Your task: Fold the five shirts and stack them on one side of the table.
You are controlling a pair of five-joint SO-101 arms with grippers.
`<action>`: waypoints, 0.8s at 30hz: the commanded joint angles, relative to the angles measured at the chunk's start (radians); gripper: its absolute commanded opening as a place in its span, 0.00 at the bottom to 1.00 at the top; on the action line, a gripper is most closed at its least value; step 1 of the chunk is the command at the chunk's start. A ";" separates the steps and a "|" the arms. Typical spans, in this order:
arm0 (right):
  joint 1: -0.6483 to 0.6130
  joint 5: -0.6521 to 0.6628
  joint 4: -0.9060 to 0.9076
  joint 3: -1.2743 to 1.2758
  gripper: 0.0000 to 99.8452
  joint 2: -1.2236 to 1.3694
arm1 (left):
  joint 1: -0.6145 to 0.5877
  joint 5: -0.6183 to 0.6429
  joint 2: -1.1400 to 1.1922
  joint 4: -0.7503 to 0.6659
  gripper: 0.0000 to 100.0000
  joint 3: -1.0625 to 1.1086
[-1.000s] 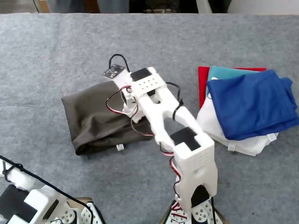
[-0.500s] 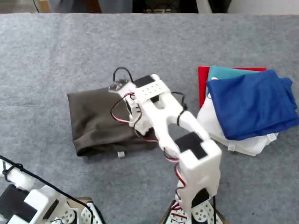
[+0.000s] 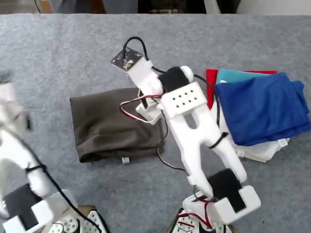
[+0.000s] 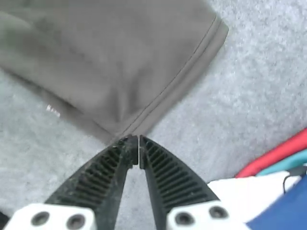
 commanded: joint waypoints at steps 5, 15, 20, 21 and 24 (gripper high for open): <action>0.011 -0.002 -0.071 0.137 0.01 -0.047 | 0.406 0.000 0.029 -0.281 0.03 -0.010; -0.018 -0.226 -0.473 0.529 0.01 0.070 | 0.417 -0.006 0.459 -0.589 0.03 -0.038; -0.021 -0.219 -0.559 0.642 0.01 0.125 | 0.366 -0.006 0.508 -0.644 0.03 -0.076; -0.021 -0.203 -0.578 0.659 0.01 0.137 | 0.366 -0.006 0.508 -0.643 0.03 -0.074; -0.018 -0.157 -0.601 0.680 0.01 0.151 | 0.361 -0.055 0.508 -0.641 0.03 -0.077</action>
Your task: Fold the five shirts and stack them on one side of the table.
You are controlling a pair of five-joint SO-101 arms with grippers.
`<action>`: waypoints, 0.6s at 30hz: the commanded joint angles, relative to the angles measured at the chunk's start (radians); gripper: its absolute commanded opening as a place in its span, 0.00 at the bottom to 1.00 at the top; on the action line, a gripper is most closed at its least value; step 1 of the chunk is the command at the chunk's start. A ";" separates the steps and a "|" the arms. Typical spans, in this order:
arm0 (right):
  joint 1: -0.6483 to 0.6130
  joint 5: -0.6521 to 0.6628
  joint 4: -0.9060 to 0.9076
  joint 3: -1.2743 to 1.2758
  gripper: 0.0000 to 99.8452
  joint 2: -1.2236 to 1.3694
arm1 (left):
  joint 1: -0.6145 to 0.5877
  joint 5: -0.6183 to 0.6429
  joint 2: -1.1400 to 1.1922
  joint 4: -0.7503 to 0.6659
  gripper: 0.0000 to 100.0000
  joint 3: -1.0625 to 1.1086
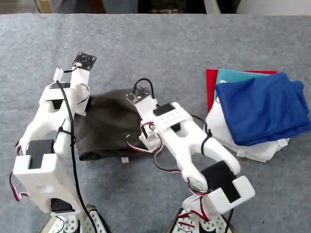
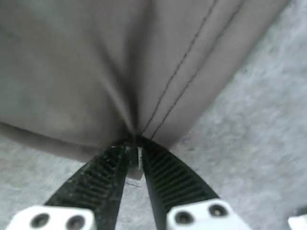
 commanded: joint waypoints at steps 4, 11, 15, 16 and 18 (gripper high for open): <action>0.002 0.071 0.081 -0.002 0.01 -0.050 | -0.039 -0.144 -0.021 -0.031 0.03 -0.047; 0.040 0.086 0.213 -0.116 0.01 -0.372 | -0.051 -0.149 -0.325 -0.023 0.03 0.050; 0.086 0.080 0.166 -0.173 0.01 -0.493 | -0.031 -0.149 -0.621 -0.023 0.03 0.278; 0.098 0.080 0.152 -0.189 0.01 -0.504 | -0.028 -0.149 -0.703 -0.023 0.03 0.348; 0.110 0.078 0.121 -0.239 0.02 -0.499 | -0.033 -0.129 -0.855 -0.021 0.03 0.476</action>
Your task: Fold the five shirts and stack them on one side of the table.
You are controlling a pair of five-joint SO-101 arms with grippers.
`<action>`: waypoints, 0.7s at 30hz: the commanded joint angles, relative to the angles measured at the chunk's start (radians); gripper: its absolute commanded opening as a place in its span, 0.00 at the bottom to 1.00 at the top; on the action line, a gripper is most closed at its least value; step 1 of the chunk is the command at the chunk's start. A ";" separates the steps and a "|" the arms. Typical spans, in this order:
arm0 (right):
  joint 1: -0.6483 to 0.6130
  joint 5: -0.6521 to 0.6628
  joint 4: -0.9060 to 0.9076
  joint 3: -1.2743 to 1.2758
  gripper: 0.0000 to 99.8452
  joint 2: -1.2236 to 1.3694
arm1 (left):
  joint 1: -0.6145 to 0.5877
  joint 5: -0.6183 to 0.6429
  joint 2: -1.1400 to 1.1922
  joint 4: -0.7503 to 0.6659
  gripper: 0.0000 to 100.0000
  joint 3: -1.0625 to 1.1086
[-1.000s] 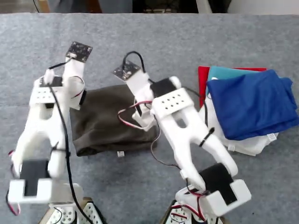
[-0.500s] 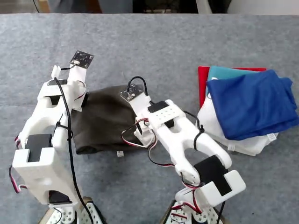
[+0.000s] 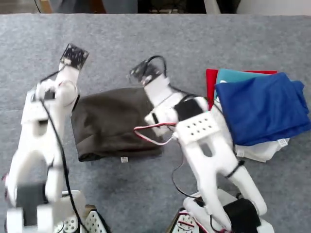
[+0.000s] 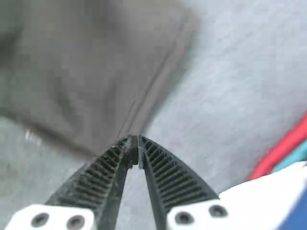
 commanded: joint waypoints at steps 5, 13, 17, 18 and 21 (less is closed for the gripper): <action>0.025 -0.003 -0.153 -0.229 0.02 0.133 | -0.012 0.149 -0.494 0.262 0.03 0.280; 0.025 -0.057 -0.104 -0.601 0.02 0.607 | 0.143 0.253 -0.686 0.482 0.03 0.321; 0.023 -0.058 -0.103 -0.773 0.02 0.858 | 0.243 0.278 -0.671 0.414 0.03 0.409; 0.023 -0.058 -0.103 -0.822 0.02 0.926 | 0.248 0.273 -0.661 0.423 0.03 0.409; 0.044 -0.058 -0.094 -0.972 0.02 1.116 | 0.254 0.199 -0.617 0.459 0.03 0.415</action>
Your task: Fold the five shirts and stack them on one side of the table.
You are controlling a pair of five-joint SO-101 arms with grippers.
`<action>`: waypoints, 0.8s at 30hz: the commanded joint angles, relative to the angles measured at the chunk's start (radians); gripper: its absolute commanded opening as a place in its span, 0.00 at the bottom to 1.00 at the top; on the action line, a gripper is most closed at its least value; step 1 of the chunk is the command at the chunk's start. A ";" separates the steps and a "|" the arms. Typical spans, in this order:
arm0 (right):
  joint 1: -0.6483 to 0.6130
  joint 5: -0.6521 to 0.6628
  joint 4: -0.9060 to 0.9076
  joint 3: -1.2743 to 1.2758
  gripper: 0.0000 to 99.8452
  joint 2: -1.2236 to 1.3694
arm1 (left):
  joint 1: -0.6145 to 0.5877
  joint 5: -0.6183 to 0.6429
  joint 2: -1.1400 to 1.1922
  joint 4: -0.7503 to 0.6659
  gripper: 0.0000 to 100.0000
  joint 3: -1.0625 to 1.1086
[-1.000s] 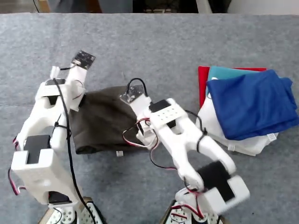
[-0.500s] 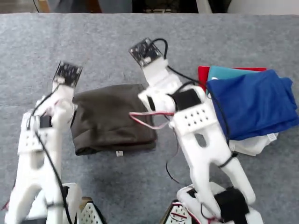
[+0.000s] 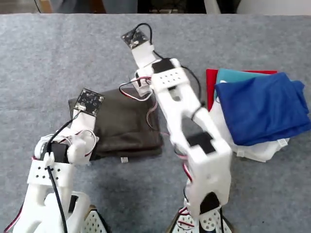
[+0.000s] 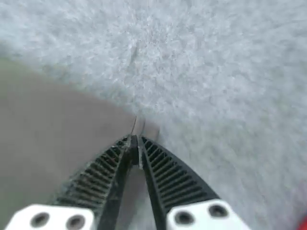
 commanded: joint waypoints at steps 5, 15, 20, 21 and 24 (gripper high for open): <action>0.043 -0.003 0.077 -0.389 0.02 0.338 | 0.013 -0.175 0.157 0.012 0.03 0.067; 0.068 -0.002 0.301 -0.734 0.02 0.475 | 0.019 -0.206 0.377 -0.023 0.03 0.028; 0.081 -0.005 0.439 -0.892 0.02 0.479 | 0.015 -0.204 0.226 0.229 0.03 -0.234; 0.081 -0.005 0.471 -0.937 0.02 0.479 | 0.013 -0.203 0.176 0.281 0.03 -0.312; 0.081 -0.002 0.562 -1.081 0.02 0.483 | -0.012 -0.178 0.054 0.351 0.03 -0.501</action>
